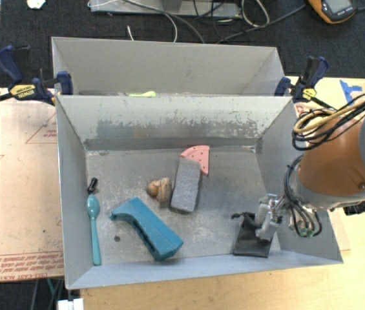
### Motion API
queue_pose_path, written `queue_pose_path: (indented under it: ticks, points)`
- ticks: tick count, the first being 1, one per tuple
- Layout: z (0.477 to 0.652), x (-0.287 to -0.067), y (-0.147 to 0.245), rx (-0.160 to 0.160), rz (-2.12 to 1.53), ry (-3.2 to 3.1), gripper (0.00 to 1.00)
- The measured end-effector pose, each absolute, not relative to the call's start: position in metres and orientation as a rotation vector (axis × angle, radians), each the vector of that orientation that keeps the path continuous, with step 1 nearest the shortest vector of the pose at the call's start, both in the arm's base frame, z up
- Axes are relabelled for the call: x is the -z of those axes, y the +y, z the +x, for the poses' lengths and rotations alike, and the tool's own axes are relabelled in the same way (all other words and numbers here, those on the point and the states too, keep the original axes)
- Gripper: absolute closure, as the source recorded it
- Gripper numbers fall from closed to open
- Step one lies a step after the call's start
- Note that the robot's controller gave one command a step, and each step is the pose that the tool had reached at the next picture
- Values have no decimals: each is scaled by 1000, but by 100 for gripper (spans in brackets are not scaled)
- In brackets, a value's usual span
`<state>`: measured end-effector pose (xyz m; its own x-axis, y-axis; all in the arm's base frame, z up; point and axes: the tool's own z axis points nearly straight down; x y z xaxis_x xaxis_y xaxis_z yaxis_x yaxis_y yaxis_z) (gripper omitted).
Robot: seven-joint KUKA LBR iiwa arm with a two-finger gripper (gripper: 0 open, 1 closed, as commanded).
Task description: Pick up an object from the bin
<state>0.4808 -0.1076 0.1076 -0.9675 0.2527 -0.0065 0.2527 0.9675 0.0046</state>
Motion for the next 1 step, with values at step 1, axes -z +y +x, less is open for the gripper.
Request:
queue_pose_path:
  ticks: [1]
  points:
    - [481, -143, -107, -7, 397, 3109, 100]
